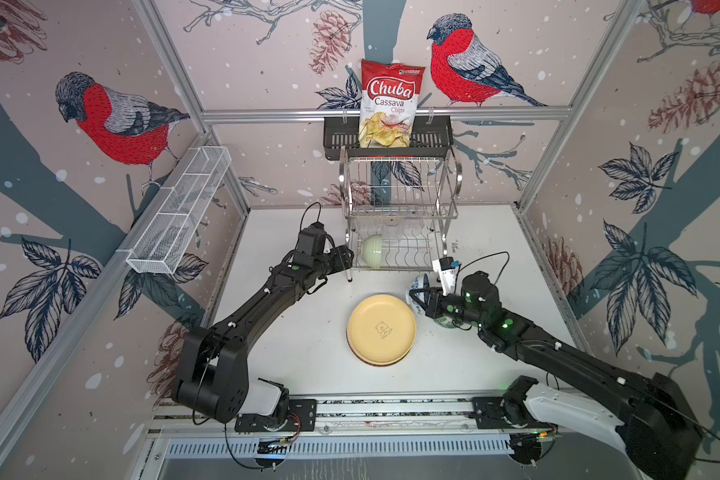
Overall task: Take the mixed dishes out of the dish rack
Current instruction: 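Carry the blue-floral bowl toward the left gripper above the yellow plate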
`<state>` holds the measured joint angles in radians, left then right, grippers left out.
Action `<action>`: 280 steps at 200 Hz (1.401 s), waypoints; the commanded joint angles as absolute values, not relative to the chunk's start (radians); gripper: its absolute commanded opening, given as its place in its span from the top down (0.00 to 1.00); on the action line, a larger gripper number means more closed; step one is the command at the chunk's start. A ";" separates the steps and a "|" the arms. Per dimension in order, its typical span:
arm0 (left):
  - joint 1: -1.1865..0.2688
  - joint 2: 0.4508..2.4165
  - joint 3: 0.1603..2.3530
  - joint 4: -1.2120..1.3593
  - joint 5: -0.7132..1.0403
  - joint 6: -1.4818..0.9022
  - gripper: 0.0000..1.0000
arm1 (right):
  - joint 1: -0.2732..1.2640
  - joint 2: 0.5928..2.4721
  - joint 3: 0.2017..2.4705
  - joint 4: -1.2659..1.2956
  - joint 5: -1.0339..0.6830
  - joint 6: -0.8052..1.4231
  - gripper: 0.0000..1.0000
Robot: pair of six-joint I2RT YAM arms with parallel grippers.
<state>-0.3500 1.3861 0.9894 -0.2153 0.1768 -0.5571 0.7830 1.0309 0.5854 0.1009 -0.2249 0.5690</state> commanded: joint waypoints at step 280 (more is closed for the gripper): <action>-0.588 1.433 1.273 -0.653 0.472 -0.393 0.04 | 1.278 1.353 1.123 -0.500 0.240 -0.009 1.00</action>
<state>-0.5861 1.4269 1.2778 -0.6037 0.4248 -0.4152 1.2758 1.3422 1.0969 -0.4995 0.2314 0.0219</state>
